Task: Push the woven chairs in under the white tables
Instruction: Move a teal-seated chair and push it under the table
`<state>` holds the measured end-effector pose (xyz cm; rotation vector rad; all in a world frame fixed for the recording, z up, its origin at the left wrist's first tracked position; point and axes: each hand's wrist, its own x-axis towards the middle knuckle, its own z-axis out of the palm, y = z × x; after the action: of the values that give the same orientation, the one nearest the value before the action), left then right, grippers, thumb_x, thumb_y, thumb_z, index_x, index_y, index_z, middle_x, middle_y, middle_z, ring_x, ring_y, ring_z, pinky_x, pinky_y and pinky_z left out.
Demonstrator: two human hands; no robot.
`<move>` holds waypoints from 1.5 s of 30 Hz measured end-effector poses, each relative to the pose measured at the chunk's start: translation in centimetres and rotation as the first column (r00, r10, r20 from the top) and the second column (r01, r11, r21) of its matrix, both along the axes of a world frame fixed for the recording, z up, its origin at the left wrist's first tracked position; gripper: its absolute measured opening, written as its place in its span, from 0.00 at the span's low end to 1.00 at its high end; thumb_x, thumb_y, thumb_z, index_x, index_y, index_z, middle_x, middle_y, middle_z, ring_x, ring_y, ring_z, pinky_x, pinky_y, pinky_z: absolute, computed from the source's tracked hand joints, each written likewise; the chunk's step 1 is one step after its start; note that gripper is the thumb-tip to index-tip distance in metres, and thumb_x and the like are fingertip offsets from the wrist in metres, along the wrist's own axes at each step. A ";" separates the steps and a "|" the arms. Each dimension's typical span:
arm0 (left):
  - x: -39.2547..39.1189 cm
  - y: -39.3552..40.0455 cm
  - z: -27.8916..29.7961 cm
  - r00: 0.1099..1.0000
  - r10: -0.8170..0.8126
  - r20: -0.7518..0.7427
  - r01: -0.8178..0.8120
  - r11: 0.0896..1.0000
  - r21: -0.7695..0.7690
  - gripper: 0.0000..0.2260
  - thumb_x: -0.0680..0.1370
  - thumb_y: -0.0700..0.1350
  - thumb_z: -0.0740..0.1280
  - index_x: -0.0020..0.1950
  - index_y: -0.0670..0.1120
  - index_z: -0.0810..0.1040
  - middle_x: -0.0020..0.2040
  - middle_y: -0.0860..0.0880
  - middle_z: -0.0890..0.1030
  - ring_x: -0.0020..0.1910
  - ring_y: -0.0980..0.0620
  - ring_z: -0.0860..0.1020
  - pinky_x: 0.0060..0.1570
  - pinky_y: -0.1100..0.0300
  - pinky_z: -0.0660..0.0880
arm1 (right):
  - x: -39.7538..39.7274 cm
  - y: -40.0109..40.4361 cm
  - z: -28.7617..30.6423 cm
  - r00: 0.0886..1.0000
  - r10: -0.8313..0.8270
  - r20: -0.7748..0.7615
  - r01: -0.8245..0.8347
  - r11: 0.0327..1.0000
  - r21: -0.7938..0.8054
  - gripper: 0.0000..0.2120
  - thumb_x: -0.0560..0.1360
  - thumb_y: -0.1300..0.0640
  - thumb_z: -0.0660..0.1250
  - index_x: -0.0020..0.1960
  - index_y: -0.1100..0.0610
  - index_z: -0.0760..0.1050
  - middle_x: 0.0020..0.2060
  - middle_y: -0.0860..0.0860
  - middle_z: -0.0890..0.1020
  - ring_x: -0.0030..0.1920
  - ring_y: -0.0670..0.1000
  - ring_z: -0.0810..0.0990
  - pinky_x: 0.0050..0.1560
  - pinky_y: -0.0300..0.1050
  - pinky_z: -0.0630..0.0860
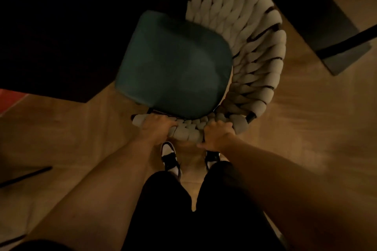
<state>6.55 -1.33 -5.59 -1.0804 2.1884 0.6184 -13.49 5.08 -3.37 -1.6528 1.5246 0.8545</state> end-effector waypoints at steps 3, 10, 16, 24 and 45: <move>2.6 -1.7 -0.3 0.995 -0.068 0.071 0.069 0.998 0.000 0.18 0.80 0.46 0.64 0.70 0.55 0.75 0.67 0.47 0.77 0.64 0.46 0.76 0.63 0.50 0.72 | 3.4 0.3 0.2 0.994 -0.063 0.086 0.065 0.998 -0.012 0.30 0.75 0.31 0.61 0.65 0.53 0.73 0.61 0.54 0.78 0.60 0.58 0.78 0.50 0.52 0.71; -2.9 1.1 1.0 0.982 -0.048 0.184 0.010 0.979 0.203 0.35 0.70 0.56 0.72 0.74 0.51 0.67 0.71 0.46 0.72 0.68 0.42 0.71 0.69 0.42 0.66 | -3.2 -0.4 1.6 0.968 0.242 0.066 -0.247 0.965 0.082 0.44 0.71 0.30 0.66 0.80 0.46 0.53 0.75 0.55 0.68 0.74 0.60 0.67 0.73 0.63 0.60; -13.2 7.2 1.4 0.979 0.202 -0.018 -0.194 0.959 0.208 0.40 0.73 0.60 0.72 0.79 0.48 0.58 0.74 0.42 0.69 0.71 0.39 0.69 0.67 0.42 0.67 | -14.8 -4.6 0.6 0.777 0.574 -0.258 -0.576 0.814 0.078 0.48 0.65 0.25 0.68 0.78 0.41 0.58 0.74 0.47 0.69 0.74 0.58 0.67 0.72 0.62 0.61; -15.0 7.3 1.5 0.976 0.159 -0.151 -0.136 0.979 0.151 0.27 0.78 0.37 0.66 0.76 0.52 0.65 0.69 0.45 0.74 0.66 0.41 0.74 0.58 0.46 0.74 | -14.7 -4.4 1.2 0.804 0.504 -0.317 -0.521 0.853 0.035 0.37 0.71 0.26 0.62 0.71 0.48 0.70 0.64 0.50 0.77 0.65 0.56 0.75 0.67 0.58 0.66; 7.5 -11.4 1.9 0.804 -0.593 0.030 0.589 0.803 0.085 0.23 0.77 0.53 0.66 0.71 0.63 0.67 0.67 0.50 0.75 0.66 0.44 0.74 0.64 0.45 0.64 | 12.1 -5.3 1.6 0.949 -0.266 -0.169 0.284 0.955 0.088 0.36 0.76 0.30 0.59 0.74 0.53 0.69 0.70 0.56 0.74 0.69 0.61 0.72 0.69 0.72 0.64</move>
<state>14.07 -12.75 -3.69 -0.3172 2.2643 0.3650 -1.39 -0.20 -1.73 -1.2792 1.7325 0.9134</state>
